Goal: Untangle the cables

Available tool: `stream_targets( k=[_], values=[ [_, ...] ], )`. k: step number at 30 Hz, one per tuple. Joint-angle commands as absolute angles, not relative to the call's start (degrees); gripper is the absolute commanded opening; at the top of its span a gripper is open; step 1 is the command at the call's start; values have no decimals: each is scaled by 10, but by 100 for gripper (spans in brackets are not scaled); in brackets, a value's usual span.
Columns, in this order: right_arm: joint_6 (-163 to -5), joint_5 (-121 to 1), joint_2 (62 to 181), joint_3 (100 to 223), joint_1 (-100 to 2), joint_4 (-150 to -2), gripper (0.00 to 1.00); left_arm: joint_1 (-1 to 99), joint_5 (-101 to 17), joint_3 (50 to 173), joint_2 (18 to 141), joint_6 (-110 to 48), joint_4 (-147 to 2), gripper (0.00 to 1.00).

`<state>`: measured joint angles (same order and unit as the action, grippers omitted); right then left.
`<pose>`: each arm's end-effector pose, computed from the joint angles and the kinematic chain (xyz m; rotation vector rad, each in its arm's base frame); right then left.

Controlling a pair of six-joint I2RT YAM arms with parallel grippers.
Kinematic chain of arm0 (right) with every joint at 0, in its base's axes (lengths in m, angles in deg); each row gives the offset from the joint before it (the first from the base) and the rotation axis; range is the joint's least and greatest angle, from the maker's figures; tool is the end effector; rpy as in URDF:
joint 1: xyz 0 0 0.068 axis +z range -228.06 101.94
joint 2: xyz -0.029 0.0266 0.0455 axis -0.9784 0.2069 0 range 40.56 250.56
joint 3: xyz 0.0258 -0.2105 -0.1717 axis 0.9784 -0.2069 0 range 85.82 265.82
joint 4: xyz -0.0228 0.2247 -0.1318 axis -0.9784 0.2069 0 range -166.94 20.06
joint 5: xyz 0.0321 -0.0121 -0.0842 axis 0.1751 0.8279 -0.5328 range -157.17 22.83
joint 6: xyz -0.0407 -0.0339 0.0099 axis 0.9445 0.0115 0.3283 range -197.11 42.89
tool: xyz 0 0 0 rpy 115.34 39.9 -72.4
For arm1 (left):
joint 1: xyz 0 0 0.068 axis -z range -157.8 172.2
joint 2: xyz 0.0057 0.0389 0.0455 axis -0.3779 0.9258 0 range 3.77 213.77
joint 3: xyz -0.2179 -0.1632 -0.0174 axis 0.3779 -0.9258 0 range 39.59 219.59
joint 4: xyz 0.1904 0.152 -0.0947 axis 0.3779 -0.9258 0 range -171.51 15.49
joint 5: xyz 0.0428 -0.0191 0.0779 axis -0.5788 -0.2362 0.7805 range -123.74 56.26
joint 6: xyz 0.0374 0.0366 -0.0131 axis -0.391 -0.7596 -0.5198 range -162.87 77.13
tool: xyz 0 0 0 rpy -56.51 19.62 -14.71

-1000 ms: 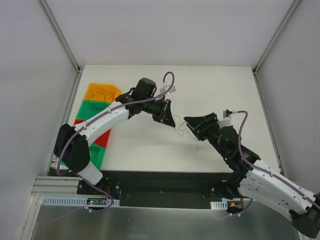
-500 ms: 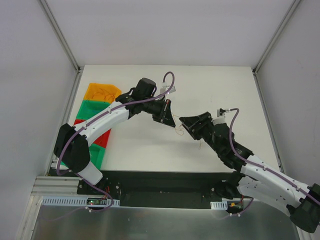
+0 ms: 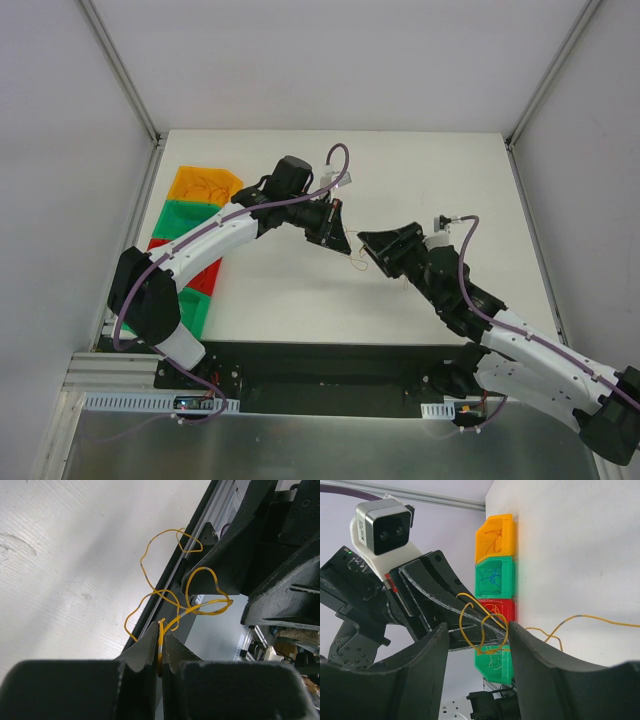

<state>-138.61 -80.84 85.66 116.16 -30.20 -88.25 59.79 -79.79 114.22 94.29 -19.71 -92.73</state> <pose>0.1366 0.1384 0.2896 0.4098 1.7397 1.2415 0.2665 -0.2375 0.3128 0.7947 2.1934 -1.4448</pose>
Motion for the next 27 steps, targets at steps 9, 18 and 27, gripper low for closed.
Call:
stream_targets(
  k=[9, 18, 27],
  values=[
    [-1289, -841, 765, 1168, -302, -812, 60, 605, -830, 1147, 934, -197, -914, 0],
    [-1038, -740, 725, 1178, -333, -751, 51, 605, -918, 1141, 946, -165, -874, 0],
    [-1017, -696, 727, 1149, -339, -807, 47, 606, -946, 1131, 954, -142, -844, 0]
  ],
)
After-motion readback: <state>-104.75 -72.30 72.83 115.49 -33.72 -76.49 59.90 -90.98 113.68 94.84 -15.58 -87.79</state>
